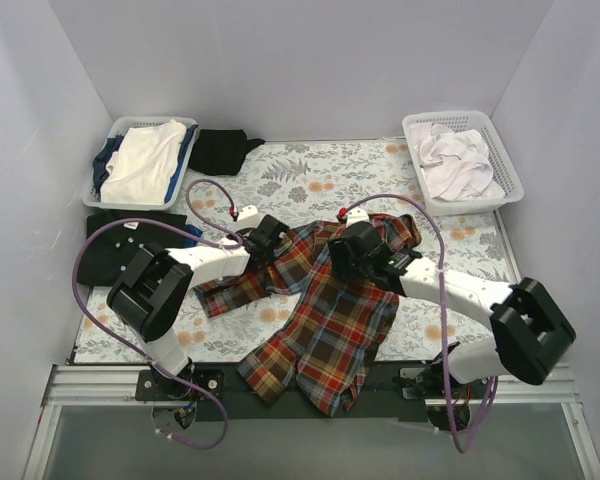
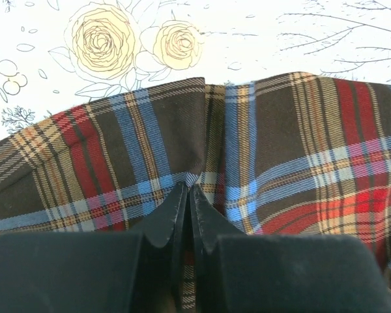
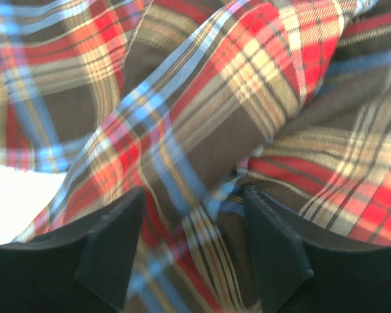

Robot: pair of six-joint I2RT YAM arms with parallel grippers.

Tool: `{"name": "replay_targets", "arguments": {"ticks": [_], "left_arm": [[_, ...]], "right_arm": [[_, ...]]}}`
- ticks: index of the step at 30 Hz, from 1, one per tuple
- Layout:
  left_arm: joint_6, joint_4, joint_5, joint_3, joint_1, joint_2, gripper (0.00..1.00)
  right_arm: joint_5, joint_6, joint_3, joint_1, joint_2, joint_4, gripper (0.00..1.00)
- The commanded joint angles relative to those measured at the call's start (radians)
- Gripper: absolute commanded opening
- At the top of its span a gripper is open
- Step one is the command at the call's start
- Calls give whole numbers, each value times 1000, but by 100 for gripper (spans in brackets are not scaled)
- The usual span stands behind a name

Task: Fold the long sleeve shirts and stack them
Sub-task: Flatten the shirt out

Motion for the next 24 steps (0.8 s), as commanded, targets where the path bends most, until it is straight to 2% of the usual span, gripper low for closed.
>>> {"name": "replay_targets", "arguments": {"ticks": [1,2,3,5,6,7,15,24], "left_arm": [[33,-80,-18,63,26,-3,0],[39,-76,-18,64,36,-4,0],[47,-71,-13,66,46,-7,0],[66,-53,5,65,89,-13,0],[72,-47,14,63,108,-20,0],[87,-41,22,61,143,-35,0],[107,-47,53,95,286,-193,0],[168,-74,63,273,376,-276,0]], "right_arm": [[90,43,110,4,121,37,57],[101,46,119,5,125,40,51],[119,50,125,5,125,39,36],[136,52,124,5,107,46,19],[165,55,122,5,78,43,5],[188,61,119,7,60,25,1],[491,38,90,-2,-267,-109,1],[712,-89,176,-27,-430,-159,2]]}}
